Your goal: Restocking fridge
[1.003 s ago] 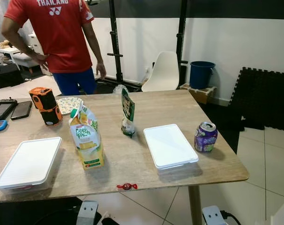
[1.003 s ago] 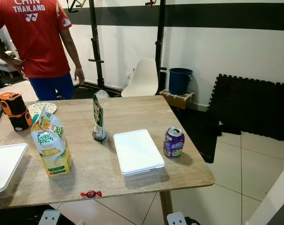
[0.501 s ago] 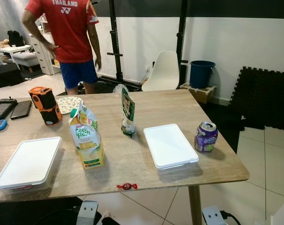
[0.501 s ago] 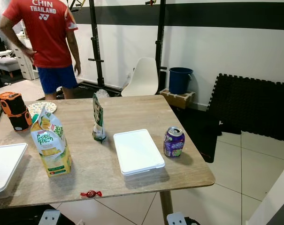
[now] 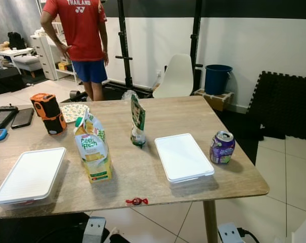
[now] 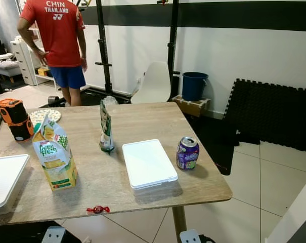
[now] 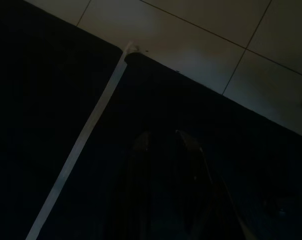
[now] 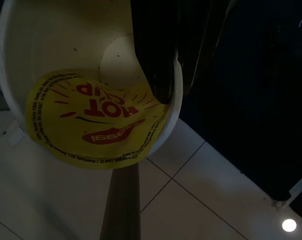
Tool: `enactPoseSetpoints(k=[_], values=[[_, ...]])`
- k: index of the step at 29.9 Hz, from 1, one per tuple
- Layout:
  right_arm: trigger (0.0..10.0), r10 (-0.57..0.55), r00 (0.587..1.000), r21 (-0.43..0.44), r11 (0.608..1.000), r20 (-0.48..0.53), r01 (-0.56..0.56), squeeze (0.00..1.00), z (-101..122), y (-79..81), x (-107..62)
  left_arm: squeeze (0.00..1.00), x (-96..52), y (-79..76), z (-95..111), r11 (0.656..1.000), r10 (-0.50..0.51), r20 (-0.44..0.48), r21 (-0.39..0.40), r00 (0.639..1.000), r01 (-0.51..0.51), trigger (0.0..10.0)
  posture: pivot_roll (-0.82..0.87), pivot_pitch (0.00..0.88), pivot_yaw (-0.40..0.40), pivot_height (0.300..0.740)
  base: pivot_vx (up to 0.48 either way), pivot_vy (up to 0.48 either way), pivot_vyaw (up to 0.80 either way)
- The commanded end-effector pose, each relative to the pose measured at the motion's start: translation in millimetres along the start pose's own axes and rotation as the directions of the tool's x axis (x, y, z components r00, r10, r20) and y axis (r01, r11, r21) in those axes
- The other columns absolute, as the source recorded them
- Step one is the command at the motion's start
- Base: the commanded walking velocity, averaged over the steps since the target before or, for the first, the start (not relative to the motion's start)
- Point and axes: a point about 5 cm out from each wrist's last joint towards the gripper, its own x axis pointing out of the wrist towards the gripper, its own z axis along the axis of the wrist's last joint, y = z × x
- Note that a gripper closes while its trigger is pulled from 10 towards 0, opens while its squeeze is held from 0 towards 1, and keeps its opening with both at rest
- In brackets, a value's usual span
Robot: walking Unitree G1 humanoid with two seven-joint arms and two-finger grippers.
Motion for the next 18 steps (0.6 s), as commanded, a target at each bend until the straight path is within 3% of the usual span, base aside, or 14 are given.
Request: enactPoseSetpoints(k=[1,11,18], values=[[10.0,0.003,1.000,0.015,1.000,-0.016,-0.003,0.00,-3.6,1.8,-0.5,0.00,-0.5,-5.0,-5.7,1.000,-0.016,-0.020,0.007,1.000,0.016,10.0,0.03,0.052,0.021,0.740,0.000,0.000,0.00],[10.0,-0.010,1.000,0.049,0.999,-0.008,0.010,0.00,-1.3,5.7,0.6,0.00,-0.3,0.2,-2.9,1.000,-0.014,-0.024,0.025,1.000,0.015,10.0,0.04,0.032,0.063,0.740,0.000,0.000,0.00],[10.0,-0.007,1.000,0.059,0.998,-0.022,0.008,0.00,-6.2,8.5,-0.4,0.00,2.5,-5.9,5.5,1.000,-0.026,-0.012,0.010,1.000,0.026,10.0,0.05,0.025,0.063,0.740,0.000,0.000,0.00]])
